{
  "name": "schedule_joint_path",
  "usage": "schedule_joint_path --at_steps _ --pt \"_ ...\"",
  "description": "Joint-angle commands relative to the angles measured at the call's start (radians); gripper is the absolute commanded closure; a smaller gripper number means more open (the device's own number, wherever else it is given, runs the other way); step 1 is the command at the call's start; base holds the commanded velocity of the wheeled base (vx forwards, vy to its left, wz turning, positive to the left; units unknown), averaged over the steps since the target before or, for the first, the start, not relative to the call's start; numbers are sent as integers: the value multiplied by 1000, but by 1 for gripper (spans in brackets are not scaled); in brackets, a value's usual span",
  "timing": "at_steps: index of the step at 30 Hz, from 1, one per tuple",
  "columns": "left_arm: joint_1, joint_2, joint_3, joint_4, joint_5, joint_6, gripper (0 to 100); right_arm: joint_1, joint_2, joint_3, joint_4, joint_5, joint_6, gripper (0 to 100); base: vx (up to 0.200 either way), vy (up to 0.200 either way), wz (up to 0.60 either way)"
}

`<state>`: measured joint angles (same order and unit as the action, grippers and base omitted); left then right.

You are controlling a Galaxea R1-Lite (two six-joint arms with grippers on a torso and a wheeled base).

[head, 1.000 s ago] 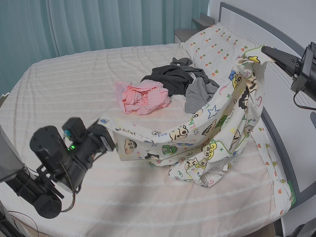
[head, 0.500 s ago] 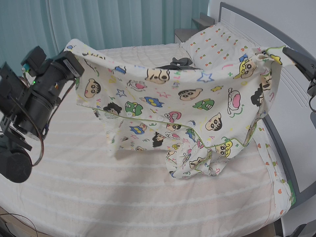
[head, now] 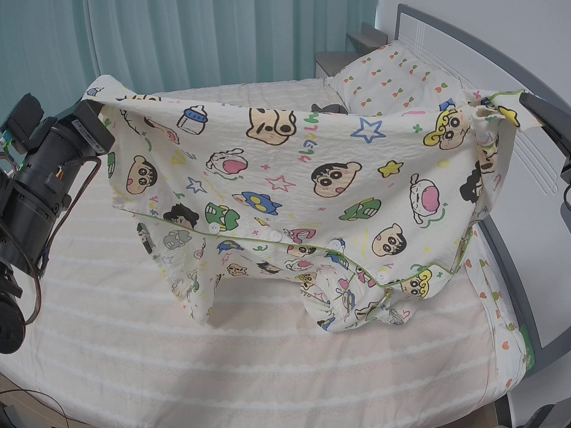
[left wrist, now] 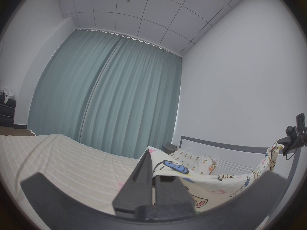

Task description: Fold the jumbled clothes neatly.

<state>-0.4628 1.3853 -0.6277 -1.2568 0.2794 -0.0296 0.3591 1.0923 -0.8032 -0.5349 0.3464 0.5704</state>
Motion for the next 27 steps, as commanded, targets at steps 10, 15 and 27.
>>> schedule_joint_path --at_steps 10,15,27 --pt "1 -26 16 2 1 2 100 1 -5 12 1 0 0 100 0 0 0" --pt "1 -26 17 4 1 2 100 3 -3 12 3 2 0 100 0 200 0" --pt "9 -35 37 4 4 0 100 3 1 10 3 2 0 100 0 200 0"
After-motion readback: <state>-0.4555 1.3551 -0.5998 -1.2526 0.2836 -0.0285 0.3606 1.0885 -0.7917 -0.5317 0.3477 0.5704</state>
